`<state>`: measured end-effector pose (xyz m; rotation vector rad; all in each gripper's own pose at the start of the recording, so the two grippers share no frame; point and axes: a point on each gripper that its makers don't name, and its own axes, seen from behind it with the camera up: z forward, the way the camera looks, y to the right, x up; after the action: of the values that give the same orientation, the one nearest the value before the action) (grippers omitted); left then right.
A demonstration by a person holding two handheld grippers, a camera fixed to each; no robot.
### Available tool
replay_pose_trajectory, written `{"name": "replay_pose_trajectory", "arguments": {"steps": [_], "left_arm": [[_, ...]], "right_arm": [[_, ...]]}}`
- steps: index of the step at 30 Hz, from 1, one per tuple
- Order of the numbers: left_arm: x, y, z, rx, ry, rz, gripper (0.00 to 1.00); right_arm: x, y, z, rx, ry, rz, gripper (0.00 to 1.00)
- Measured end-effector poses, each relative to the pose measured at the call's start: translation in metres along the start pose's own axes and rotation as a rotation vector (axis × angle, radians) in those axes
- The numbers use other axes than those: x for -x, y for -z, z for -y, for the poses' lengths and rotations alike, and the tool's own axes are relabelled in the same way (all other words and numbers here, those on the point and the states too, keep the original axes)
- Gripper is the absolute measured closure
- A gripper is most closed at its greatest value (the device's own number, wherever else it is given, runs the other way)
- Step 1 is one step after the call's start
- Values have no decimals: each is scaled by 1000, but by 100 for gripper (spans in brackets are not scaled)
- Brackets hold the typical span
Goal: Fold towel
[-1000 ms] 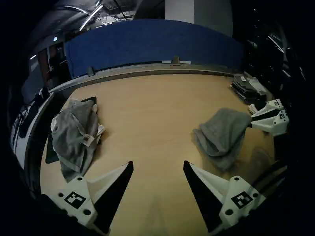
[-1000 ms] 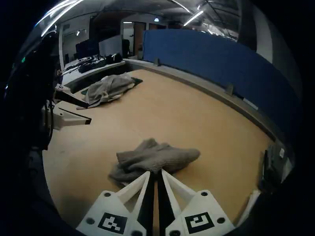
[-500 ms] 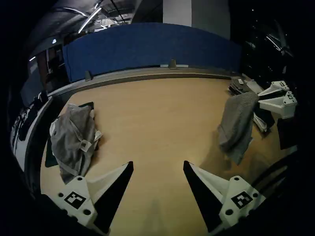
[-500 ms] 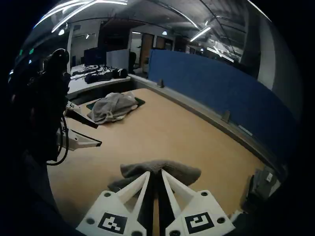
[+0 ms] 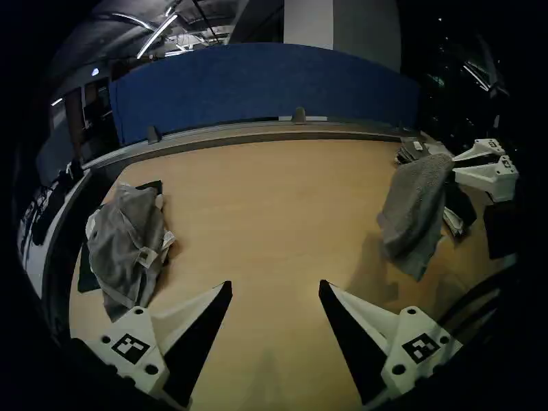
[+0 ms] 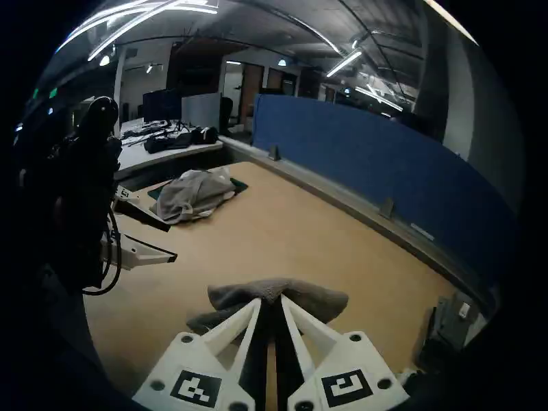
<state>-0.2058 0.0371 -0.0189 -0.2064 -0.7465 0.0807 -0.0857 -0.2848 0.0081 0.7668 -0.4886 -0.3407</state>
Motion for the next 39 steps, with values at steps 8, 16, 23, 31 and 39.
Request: {"name": "replay_pose_trajectory", "arguments": {"steps": [8,16,23,31,39], "left_arm": [[-4,-4,-8,11,5,-5,6],[-9,-10,-17,26,-10,-5,6],[-14,-14,-26,36,-17,-6,6],[-18,-17,-37,44,-25,-6,6],[-19,-18,-45,46,-36,-4,6]], "right_arm": [[3,15,-32,60,-42,-6,96],[11,40,-89,151,-94,-13,96],[22,67,-148,244,-126,-10,96],[36,91,-200,323,-140,3,96],[49,105,-240,376,-148,19,96]]}}
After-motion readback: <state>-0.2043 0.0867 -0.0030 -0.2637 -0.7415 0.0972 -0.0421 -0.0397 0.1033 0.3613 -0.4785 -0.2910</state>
